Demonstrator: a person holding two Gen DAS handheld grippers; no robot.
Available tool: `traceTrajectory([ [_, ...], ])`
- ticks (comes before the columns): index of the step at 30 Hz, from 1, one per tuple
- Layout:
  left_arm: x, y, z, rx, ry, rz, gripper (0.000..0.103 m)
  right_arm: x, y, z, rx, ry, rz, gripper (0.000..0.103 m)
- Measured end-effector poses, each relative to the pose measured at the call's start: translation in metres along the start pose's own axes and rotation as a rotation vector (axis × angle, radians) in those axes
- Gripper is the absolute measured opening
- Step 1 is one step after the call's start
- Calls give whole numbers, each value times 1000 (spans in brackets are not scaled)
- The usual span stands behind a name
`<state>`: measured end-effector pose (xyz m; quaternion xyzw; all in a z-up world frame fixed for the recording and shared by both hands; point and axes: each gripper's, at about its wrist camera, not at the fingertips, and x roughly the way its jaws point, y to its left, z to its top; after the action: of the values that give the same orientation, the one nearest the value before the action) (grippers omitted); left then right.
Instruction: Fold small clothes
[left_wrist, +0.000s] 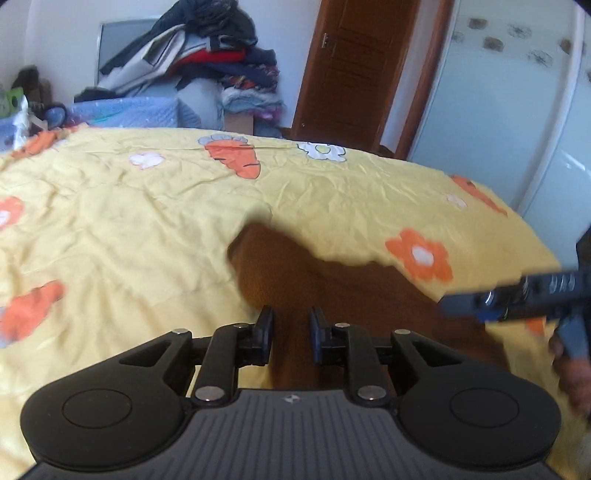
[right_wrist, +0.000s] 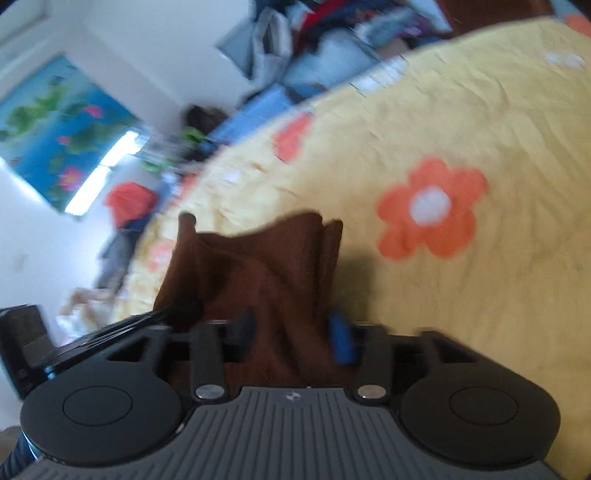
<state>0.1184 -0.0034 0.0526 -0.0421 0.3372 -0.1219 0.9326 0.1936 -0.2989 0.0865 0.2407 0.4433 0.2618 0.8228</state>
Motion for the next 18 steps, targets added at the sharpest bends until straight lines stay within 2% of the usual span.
traceTrajectory([
  [1,-20,-4,-13,58,-39,-8,24,-11,-2,-8,4,-23,15,65],
  [2,-39,-10,-28,120,-81,-7,43,-25,-4,-16,15,-46,33,65],
  [3,-56,-15,-45,177,-124,1,79,-37,-7,-23,32,-60,51,65],
  [4,-72,-22,-64,235,-175,15,91,-49,-11,-28,52,-64,73,66],
  [5,-86,-28,-83,293,-222,25,97,-57,-14,-33,72,-65,89,66],
  [6,-95,-36,-99,351,-238,32,97,-63,-18,-36,88,-63,94,66],
  [8,-98,-48,-119,419,-192,41,97,-64,-20,-40,104,-42,71,66],
  [10,-88,-53,-125,418,-141,48,97,-53,-24,-40,131,-16,20,66],
  [11,-83,-55,-125,410,-132,64,96,-46,-25,-40,149,-7,28,66],
  [13,-72,-57,-123,404,-125,81,81,-33,-26,-41,172,-2,27,65],
  [15,-59,-55,-117,386,-99,88,40,-22,-25,-39,175,-19,-20,29],
  [16,-56,-55,-115,374,-97,85,32,-20,-23,-40,167,-32,-34,16],
  [18,-62,-54,-117,357,-119,94,24,-29,-12,-44,111,-62,-24,16],
])
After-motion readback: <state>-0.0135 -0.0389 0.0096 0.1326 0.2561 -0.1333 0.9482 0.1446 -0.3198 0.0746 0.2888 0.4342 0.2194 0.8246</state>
